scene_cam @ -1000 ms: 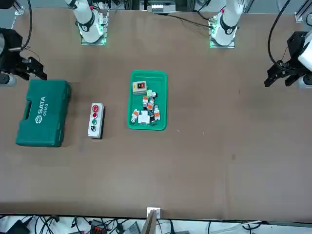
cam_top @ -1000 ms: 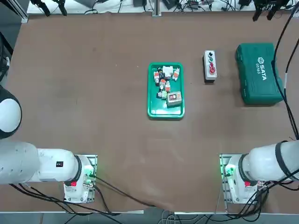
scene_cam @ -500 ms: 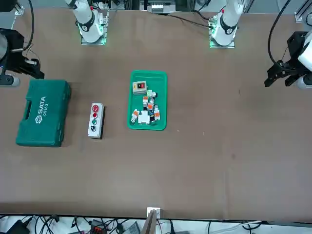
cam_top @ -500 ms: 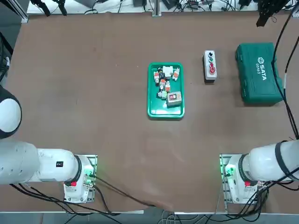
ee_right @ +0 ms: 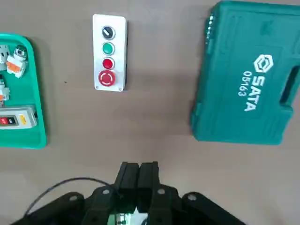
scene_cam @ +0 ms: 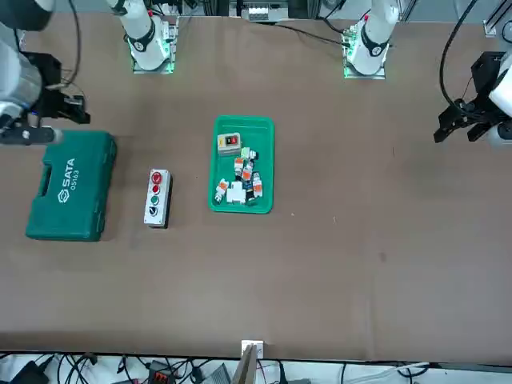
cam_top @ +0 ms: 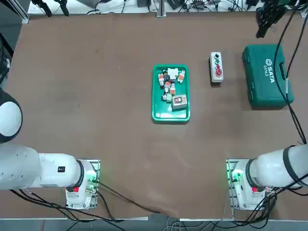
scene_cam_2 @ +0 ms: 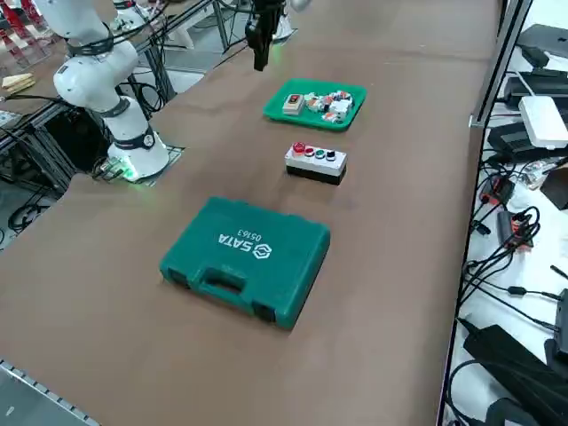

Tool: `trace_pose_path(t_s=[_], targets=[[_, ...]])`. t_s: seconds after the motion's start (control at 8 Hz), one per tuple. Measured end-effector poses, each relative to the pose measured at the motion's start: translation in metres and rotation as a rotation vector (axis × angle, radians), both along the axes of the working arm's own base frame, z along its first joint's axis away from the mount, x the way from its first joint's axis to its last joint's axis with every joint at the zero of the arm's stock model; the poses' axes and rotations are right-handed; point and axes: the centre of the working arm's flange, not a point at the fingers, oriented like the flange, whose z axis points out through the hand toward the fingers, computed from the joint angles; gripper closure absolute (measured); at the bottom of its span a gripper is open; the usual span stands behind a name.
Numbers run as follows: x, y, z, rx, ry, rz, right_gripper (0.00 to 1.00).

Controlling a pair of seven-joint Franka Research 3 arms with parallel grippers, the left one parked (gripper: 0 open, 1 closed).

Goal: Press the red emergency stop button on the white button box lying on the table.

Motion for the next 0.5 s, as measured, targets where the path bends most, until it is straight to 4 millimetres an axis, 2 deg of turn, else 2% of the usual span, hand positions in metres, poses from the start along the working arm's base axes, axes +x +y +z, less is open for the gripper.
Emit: trace_pose_path(t_s=[0.25,0.5], targets=[[0.01,0.033,-0.047,-0.007,-0.065,-0.024,0.99],[0.012,0.048,-0.107,0.001,-0.106,-0.04,0.99]])
